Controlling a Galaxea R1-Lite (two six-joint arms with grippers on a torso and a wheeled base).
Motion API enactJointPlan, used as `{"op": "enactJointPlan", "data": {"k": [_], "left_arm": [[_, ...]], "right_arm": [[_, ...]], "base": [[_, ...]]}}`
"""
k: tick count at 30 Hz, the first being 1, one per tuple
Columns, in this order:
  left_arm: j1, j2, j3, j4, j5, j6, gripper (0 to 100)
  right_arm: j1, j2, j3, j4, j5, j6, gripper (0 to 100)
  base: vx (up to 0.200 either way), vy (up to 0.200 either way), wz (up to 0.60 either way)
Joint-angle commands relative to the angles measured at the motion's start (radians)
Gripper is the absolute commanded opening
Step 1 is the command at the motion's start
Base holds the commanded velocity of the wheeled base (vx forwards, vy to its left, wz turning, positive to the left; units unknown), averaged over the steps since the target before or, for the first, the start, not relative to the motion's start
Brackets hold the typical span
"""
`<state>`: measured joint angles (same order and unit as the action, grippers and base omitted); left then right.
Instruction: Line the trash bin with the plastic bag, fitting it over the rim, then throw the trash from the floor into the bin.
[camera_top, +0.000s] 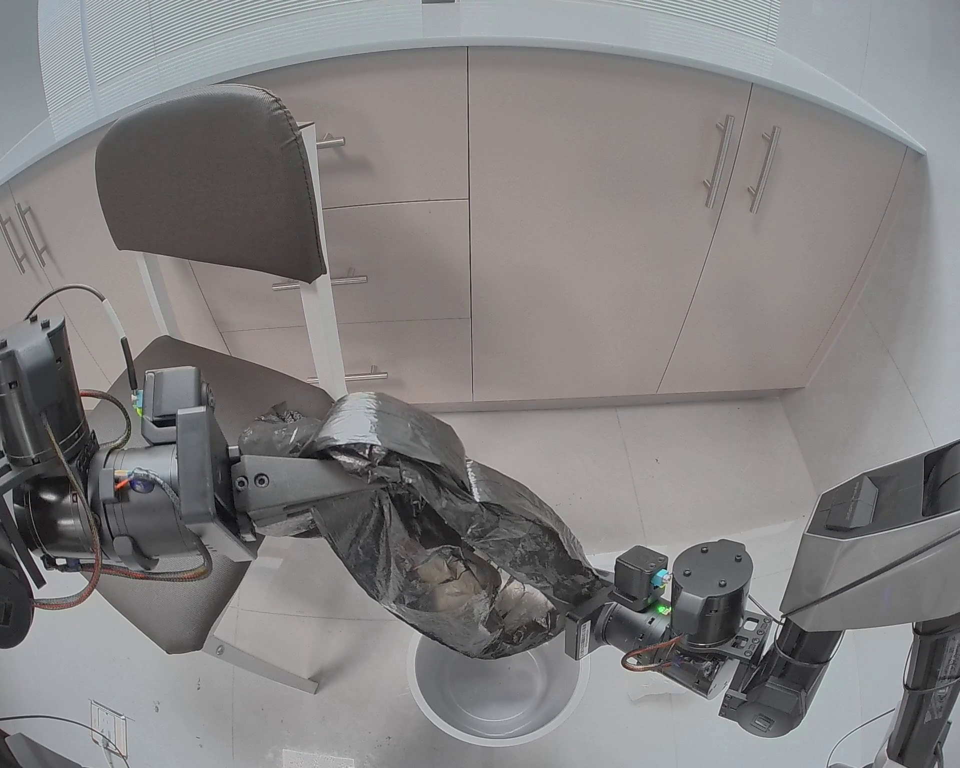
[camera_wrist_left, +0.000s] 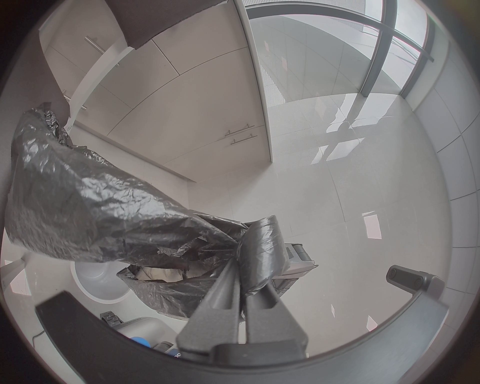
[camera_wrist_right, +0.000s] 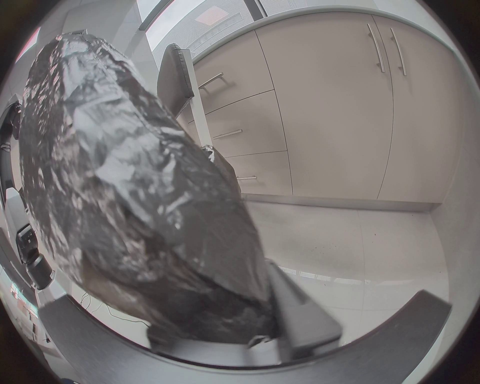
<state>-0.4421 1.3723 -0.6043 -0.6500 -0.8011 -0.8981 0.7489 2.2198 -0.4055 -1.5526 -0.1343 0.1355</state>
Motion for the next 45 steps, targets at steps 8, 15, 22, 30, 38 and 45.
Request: {"op": "enactJointPlan", "data": {"k": [8, 15, 22, 30, 38, 45], "left_arm": [[0.0, -0.002, 0.003, 0.0, -0.001, -0.001, 0], [-0.01, 0.019, 0.02, -0.002, -0.003, 0.013, 0], [-0.02, 0.071, 0.021, -0.002, -0.003, 0.018, 0], [-0.089, 0.1, 0.052, -0.01, -0.001, 0.067, 0], [-0.112, 0.203, 0.061, -0.017, -0.003, 0.091, 0], [-0.121, 0.28, 0.103, -0.125, -0.003, 0.091, 0]], "right_arm": [[0.001, -0.026, 0.001, -0.018, 0.005, 0.004, 0], [0.001, -0.114, 0.054, -0.018, 0.022, -0.001, 0], [-0.034, -0.359, 0.086, 0.201, 0.191, -0.001, 0], [-0.112, -0.618, -0.029, 0.695, 0.366, 0.007, 0], [-0.103, -0.652, -0.041, 0.833, 0.472, 0.007, 0], [-0.108, -0.649, -0.09, 0.985, 0.565, 0.006, 0]], "base": [[0.0, 0.0, 0.0], [0.0, 0.0, 0.0], [0.0, 0.0, 0.0], [0.0, 0.0, 0.0], [0.0, 0.0, 0.0], [0.0, 0.0, 0.0]]}}
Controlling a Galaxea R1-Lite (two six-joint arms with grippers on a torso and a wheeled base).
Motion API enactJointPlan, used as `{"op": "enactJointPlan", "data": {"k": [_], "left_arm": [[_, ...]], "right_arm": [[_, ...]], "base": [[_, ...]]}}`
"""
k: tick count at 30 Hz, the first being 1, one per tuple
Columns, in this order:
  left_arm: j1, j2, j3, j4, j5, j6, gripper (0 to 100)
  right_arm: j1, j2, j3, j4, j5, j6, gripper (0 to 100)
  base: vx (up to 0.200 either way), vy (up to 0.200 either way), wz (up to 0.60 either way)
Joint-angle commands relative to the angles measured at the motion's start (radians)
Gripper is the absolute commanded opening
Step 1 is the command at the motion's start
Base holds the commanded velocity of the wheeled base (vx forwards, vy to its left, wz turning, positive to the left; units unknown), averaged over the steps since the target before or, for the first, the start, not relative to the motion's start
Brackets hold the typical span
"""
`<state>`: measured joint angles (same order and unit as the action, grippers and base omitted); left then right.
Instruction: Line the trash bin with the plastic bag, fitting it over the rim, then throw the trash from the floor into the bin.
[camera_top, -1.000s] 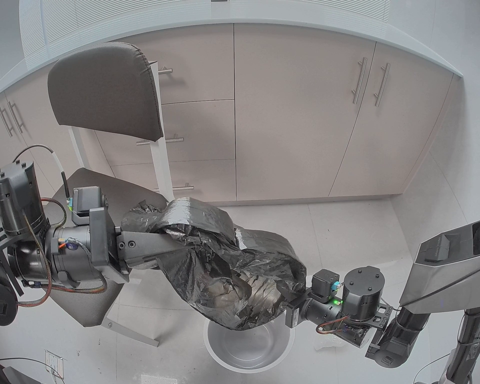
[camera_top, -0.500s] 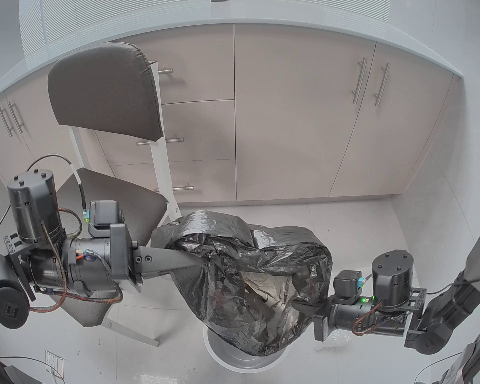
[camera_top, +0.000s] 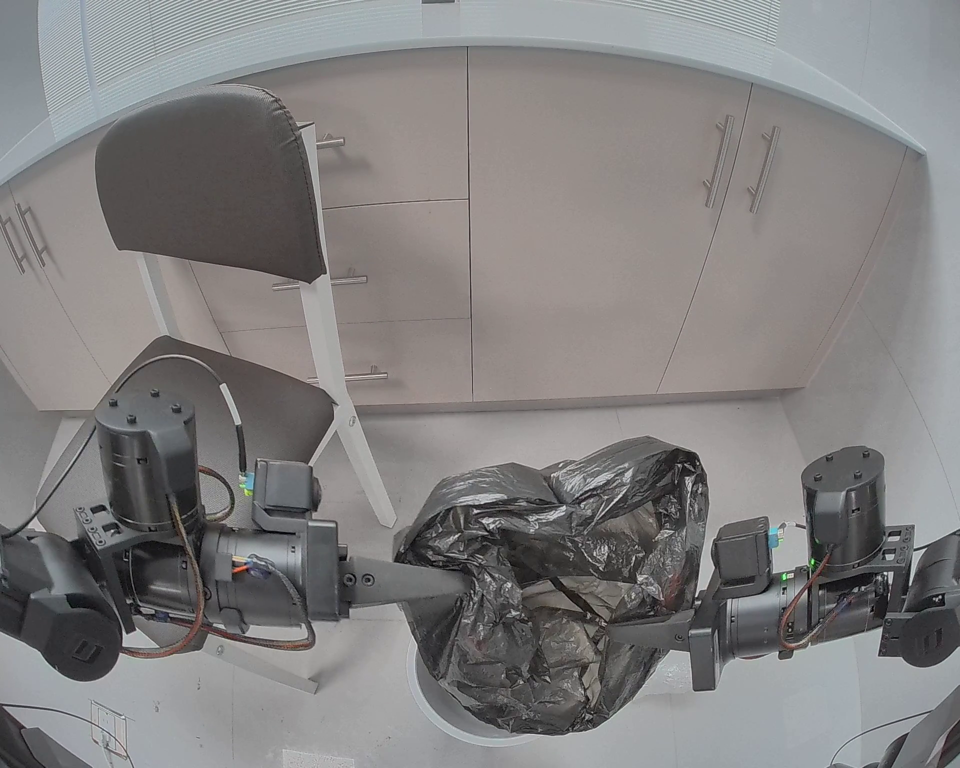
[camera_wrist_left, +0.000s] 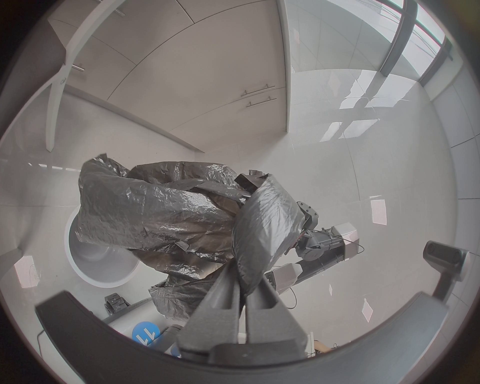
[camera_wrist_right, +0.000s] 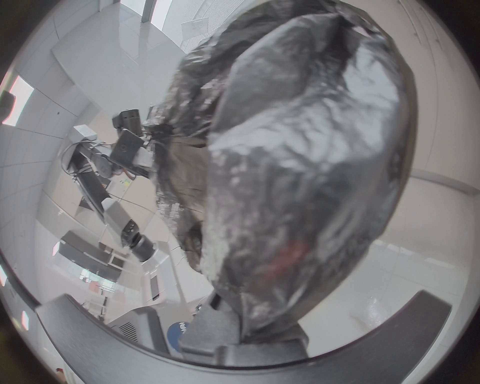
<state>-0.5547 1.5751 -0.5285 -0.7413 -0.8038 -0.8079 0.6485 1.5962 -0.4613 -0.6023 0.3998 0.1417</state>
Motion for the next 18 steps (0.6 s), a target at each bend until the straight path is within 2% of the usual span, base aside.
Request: {"op": "enactJointPlan", "data": {"k": [1, 6, 13, 15, 18], "left_arm": [[-0.01, 0.098, 0.045, -0.079, 0.0, -0.005, 0], [-0.025, 0.129, 0.056, -0.124, 0.003, -0.013, 0], [-0.054, 0.068, 0.081, -0.122, 0.003, -0.06, 0], [-0.056, 0.051, 0.097, -0.124, 0.003, -0.068, 0], [-0.053, 0.042, 0.104, -0.122, 0.003, -0.068, 0]], "right_arm": [[-0.02, -0.016, -0.054, 0.079, 0.071, 0.001, 0], [-0.035, 0.025, -0.06, 0.093, 0.151, 0.001, 0], [-0.023, 0.045, -0.051, 0.093, 0.183, -0.002, 0], [-0.023, 0.038, -0.042, 0.093, 0.246, -0.004, 0], [-0.023, 0.042, -0.037, 0.093, 0.28, -0.001, 0]], "base": [[0.0, 0.0, 0.0], [0.0, 0.0, 0.0], [0.0, 0.0, 0.0], [0.0, 0.0, 0.0], [0.0, 0.0, 0.0]]}}
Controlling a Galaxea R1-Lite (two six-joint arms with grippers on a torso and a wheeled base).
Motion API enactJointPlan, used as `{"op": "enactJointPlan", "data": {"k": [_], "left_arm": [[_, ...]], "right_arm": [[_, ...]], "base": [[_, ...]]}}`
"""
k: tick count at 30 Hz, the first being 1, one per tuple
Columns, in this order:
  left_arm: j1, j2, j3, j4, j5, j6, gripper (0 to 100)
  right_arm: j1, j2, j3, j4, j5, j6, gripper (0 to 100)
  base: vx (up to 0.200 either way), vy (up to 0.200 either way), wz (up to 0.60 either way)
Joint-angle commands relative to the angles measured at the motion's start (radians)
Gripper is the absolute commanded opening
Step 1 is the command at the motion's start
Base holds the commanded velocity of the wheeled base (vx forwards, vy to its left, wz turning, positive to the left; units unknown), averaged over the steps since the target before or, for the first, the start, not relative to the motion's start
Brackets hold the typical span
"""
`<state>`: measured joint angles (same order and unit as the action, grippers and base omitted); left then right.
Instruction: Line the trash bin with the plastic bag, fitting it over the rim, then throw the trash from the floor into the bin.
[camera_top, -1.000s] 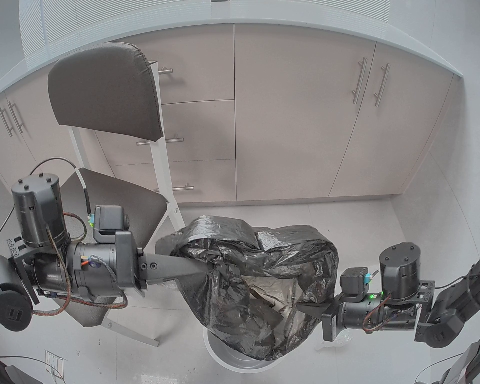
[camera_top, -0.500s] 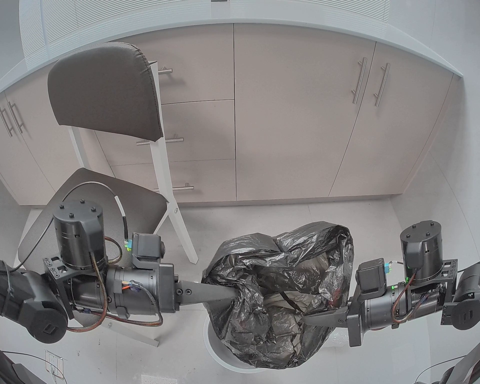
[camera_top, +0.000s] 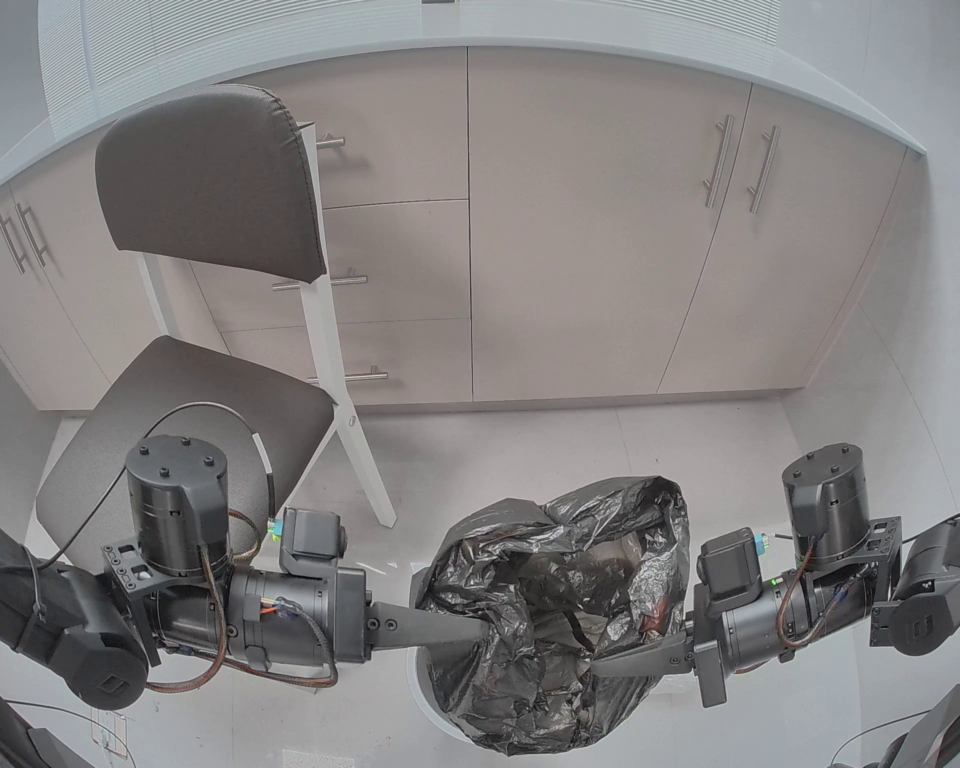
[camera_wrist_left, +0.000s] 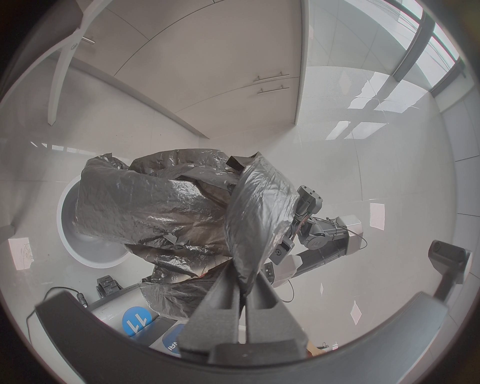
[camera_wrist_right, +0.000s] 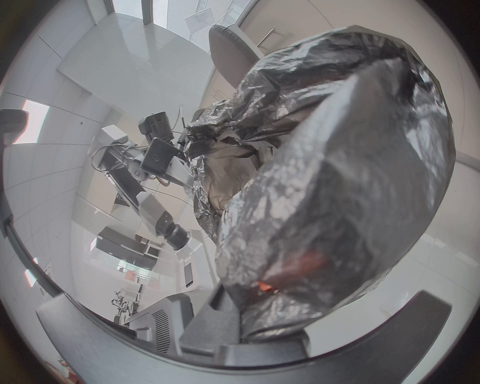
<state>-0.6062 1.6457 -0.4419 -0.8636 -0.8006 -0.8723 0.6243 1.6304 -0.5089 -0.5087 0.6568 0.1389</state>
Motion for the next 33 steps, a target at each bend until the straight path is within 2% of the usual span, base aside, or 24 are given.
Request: {"op": "enactJointPlan", "data": {"k": [1, 5, 6, 15, 21, 33], "left_arm": [[0.0, -0.03, 0.017, 0.002, 0.0, -0.004, 0], [0.0, -0.03, 0.017, 0.002, 0.0, -0.004, 0], [-0.001, -0.032, 0.034, 0.006, 0.0, -0.005, 0], [0.008, -0.087, 0.098, 0.008, 0.0, -0.005, 0], [0.008, -0.086, 0.114, 0.008, 0.0, -0.005, 0], [0.014, -0.023, 0.117, -0.002, 0.0, 0.0, 0]], "right_arm": [[0.002, 0.011, 0.01, -0.001, 0.026, 0.002, 0], [0.002, 0.012, 0.012, -0.001, 0.032, 0.002, 0], [0.008, 0.011, 0.015, -0.001, 0.072, 0.002, 0], [0.08, 0.065, 0.038, -0.013, 0.104, -0.002, 0], [0.086, 0.06, 0.049, -0.013, 0.167, -0.002, 0], [0.06, 0.146, 0.046, -0.059, 0.164, -0.004, 0]], "base": [[0.0, 0.0, 0.0], [0.0, 0.0, 0.0], [0.0, 0.0, 0.0], [0.0, 0.0, 0.0], [0.0, 0.0, 0.0], [0.0, 0.0, 0.0]]}}
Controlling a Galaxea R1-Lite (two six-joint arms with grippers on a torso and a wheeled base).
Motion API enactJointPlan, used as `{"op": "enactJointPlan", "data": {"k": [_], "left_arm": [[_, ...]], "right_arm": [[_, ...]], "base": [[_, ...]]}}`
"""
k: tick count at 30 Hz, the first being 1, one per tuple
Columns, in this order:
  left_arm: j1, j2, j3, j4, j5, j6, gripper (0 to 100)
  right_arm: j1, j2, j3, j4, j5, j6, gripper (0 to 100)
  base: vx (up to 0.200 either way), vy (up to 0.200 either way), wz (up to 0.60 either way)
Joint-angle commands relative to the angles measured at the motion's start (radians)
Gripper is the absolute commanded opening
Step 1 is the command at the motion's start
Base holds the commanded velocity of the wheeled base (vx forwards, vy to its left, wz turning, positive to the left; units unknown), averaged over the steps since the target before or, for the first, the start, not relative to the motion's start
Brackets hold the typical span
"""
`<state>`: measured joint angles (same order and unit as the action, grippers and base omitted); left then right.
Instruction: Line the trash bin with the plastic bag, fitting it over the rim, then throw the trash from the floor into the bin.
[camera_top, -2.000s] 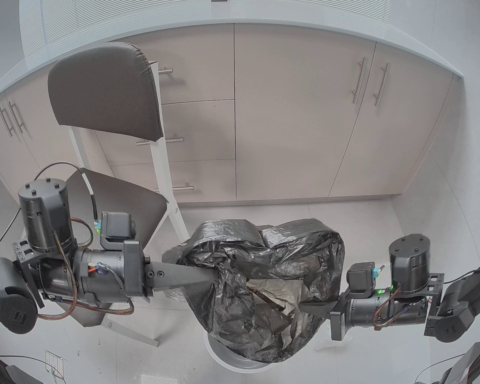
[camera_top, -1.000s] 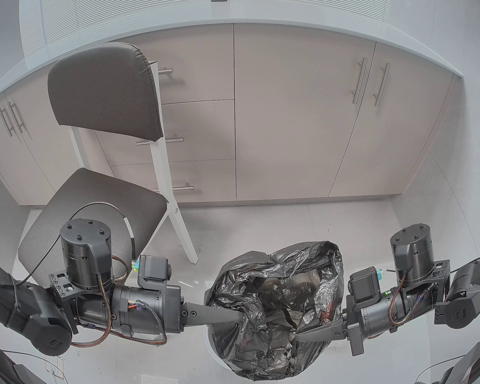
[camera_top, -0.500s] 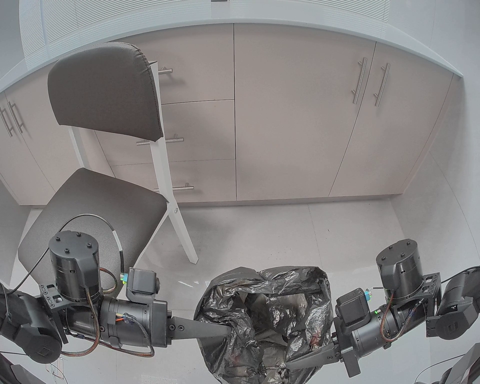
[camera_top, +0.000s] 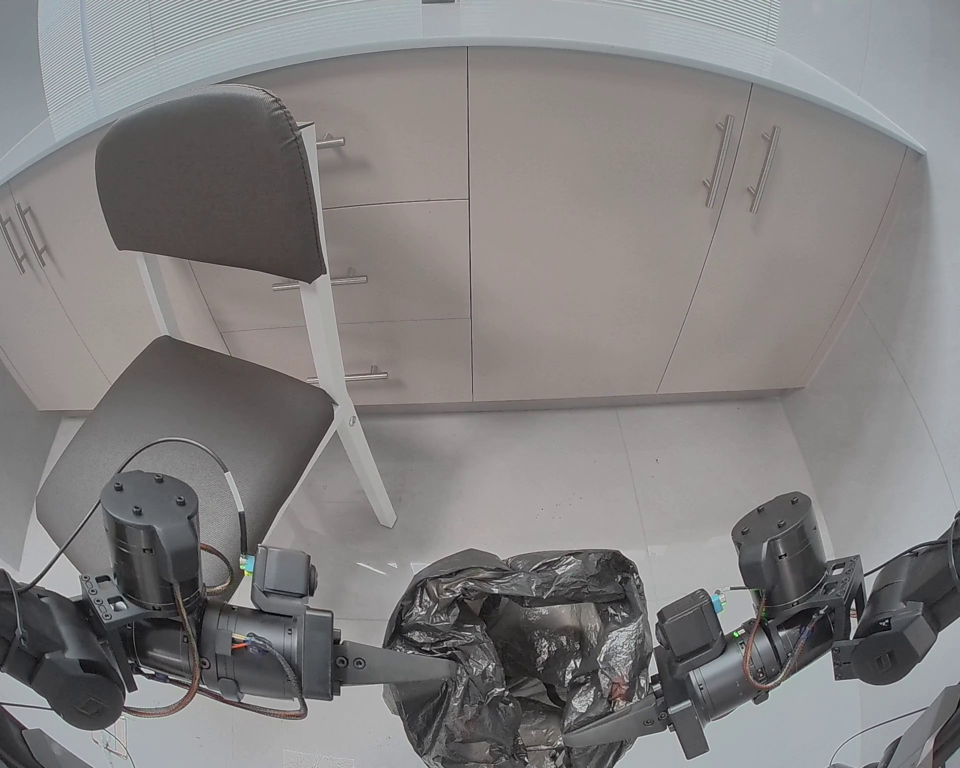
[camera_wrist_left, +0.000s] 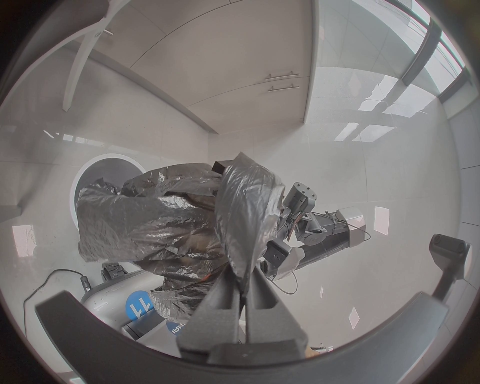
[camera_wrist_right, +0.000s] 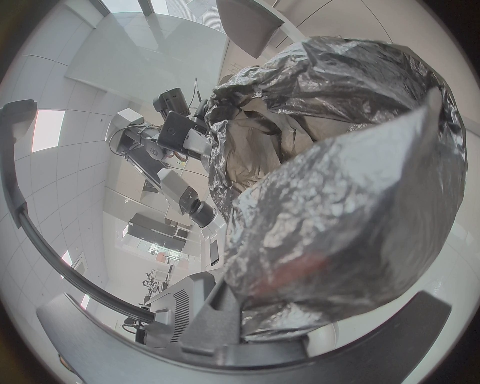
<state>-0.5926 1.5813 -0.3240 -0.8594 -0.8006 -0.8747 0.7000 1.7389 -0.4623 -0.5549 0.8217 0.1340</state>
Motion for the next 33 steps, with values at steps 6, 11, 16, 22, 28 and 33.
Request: {"op": "enactJointPlan", "data": {"k": [6, 11, 16, 22, 28, 33], "left_arm": [[0.016, 0.2, -0.023, -0.026, 0.0, 0.036, 0], [0.039, 0.316, -0.017, -0.106, 0.001, 0.115, 0], [0.08, 0.353, 0.005, -0.178, 0.0, 0.118, 0], [0.089, 0.401, 0.007, -0.234, 0.001, 0.117, 0], [0.112, 0.451, -0.003, -0.288, 0.001, 0.111, 0], [0.138, 0.503, -0.001, -0.366, 0.001, 0.106, 0]], "right_arm": [[-0.089, 0.137, -0.001, -0.102, 0.001, 0.007, 0], [-0.099, 0.221, 0.028, -0.22, -0.003, 0.002, 0], [-0.111, 0.284, 0.068, -0.376, -0.009, 0.01, 0], [-0.105, 0.341, 0.097, -0.485, -0.065, 0.009, 0], [-0.109, 0.432, 0.128, -0.677, -0.145, 0.012, 0], [-0.111, 0.501, 0.152, -0.821, -0.18, 0.025, 0]], "base": [[0.0, 0.0, 0.0], [0.0, 0.0, 0.0], [0.0, 0.0, 0.0], [0.0, 0.0, 0.0], [0.0, 0.0, 0.0], [0.0, 0.0, 0.0]]}}
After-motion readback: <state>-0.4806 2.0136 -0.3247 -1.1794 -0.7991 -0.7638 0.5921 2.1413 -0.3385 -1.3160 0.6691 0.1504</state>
